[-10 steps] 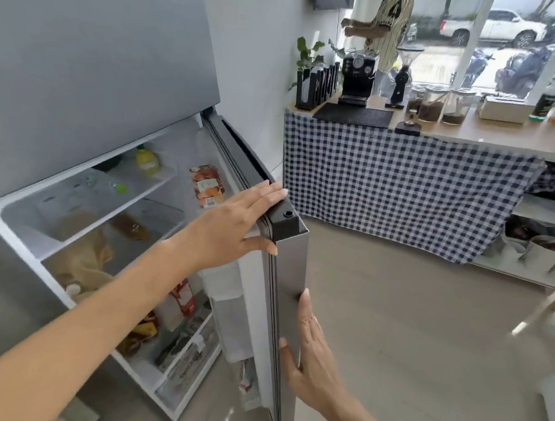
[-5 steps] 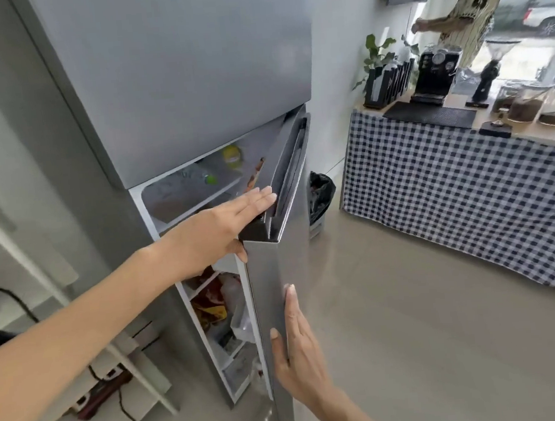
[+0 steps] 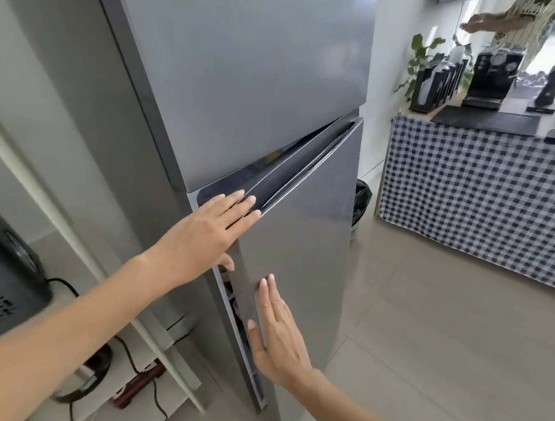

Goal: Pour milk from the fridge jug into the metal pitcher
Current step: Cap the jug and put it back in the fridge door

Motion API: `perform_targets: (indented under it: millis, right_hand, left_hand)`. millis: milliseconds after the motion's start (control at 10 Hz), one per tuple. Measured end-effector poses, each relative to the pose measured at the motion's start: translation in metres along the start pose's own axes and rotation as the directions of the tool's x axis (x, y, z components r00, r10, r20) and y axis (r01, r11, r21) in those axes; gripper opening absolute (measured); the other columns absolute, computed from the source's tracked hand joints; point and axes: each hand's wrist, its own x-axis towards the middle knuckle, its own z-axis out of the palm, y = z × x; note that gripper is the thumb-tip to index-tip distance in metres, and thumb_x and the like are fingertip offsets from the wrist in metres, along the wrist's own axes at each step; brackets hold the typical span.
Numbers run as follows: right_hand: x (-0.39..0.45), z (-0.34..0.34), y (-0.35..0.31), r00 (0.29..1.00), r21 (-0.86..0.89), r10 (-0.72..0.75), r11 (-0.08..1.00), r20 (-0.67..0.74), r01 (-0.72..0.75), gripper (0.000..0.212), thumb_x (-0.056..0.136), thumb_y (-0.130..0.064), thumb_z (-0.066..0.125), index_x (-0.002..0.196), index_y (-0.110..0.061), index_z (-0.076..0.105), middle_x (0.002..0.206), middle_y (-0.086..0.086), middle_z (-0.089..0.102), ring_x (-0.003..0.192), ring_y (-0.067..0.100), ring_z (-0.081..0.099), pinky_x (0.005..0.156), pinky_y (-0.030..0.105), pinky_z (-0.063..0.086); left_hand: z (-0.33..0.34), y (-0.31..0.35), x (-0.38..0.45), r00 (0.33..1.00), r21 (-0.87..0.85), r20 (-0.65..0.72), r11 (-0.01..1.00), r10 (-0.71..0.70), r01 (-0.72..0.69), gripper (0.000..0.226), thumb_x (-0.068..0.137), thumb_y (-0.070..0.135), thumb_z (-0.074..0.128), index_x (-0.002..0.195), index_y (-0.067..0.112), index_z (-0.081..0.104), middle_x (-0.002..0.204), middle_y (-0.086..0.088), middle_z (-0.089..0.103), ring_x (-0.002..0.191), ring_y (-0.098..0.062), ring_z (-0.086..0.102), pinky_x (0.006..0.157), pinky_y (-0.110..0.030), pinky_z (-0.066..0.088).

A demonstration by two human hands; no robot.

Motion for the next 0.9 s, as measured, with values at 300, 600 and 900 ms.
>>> perform_targets:
  millis: [300,600,900]
  right_hand:
    - [0.059,0.023,-0.017,0.991,-0.068,-0.007,0.998,0.136,0.016,0.068,0.102,-0.031,0.031,0.154,-0.018,-0.011,0.161,0.001,-0.021,0.15,0.016,-0.013,0.119,0.029,-0.005]
    - [0.066,0.03,-0.025,0.989,-0.047,0.048,0.998,0.142,-0.042,0.07,0.102,-0.035,0.031,0.152,-0.017,-0.015,0.159,0.0,-0.025,0.148,0.013,-0.015,0.119,0.03,-0.004]
    - [0.063,-0.028,0.01,0.979,-0.056,0.2,0.979,0.039,-0.197,0.063,0.103,-0.039,0.03,0.156,-0.018,0.003,0.164,-0.001,-0.005,0.151,0.014,-0.004,0.116,0.026,-0.005]
  left_hand:
    - [0.036,-0.03,-0.028,0.973,0.025,0.139,0.983,-0.183,0.181,0.083,0.086,0.06,0.023,0.144,0.001,0.029,0.148,-0.018,0.035,0.144,-0.019,-0.002,0.115,-0.033,0.001]
    - [0.051,-0.033,-0.03,0.973,-0.042,0.079,0.974,-0.218,0.221,0.079,0.088,0.057,0.023,0.143,0.0,0.03,0.149,-0.018,0.034,0.145,-0.022,0.007,0.114,-0.033,0.001]
    - [0.05,-0.006,0.01,0.972,-0.088,0.025,0.968,-0.232,0.234,0.078,0.088,0.058,0.032,0.135,-0.003,0.046,0.142,-0.021,0.045,0.132,-0.031,0.044,0.108,-0.043,0.034]
